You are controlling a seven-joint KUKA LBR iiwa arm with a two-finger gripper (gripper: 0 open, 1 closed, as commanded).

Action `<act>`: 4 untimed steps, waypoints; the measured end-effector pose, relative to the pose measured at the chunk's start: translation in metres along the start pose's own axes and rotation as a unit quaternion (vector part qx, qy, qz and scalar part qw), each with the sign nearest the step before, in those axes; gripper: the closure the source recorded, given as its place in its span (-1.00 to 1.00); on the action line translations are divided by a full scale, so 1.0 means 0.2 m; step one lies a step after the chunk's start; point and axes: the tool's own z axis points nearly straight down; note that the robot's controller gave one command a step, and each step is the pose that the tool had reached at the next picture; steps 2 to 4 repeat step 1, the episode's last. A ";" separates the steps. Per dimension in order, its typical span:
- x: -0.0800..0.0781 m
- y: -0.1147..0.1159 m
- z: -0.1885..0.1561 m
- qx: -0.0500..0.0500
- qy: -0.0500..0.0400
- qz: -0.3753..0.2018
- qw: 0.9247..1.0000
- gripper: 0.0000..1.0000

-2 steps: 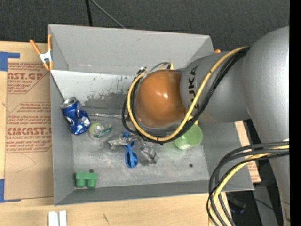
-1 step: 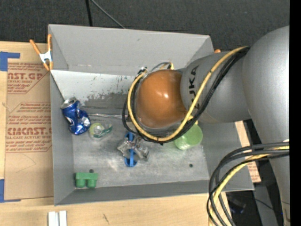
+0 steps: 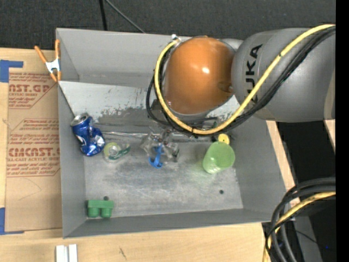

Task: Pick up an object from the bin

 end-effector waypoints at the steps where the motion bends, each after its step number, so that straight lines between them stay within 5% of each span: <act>1: 0.14 -0.03 -0.46 0.001 0.001 -0.037 0.999 1.00; 4: 0.14 -0.03 -0.46 0.001 0.001 -0.037 0.999 1.00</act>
Offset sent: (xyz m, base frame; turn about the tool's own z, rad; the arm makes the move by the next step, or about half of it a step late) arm -0.0098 -0.0274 0.0867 -0.0773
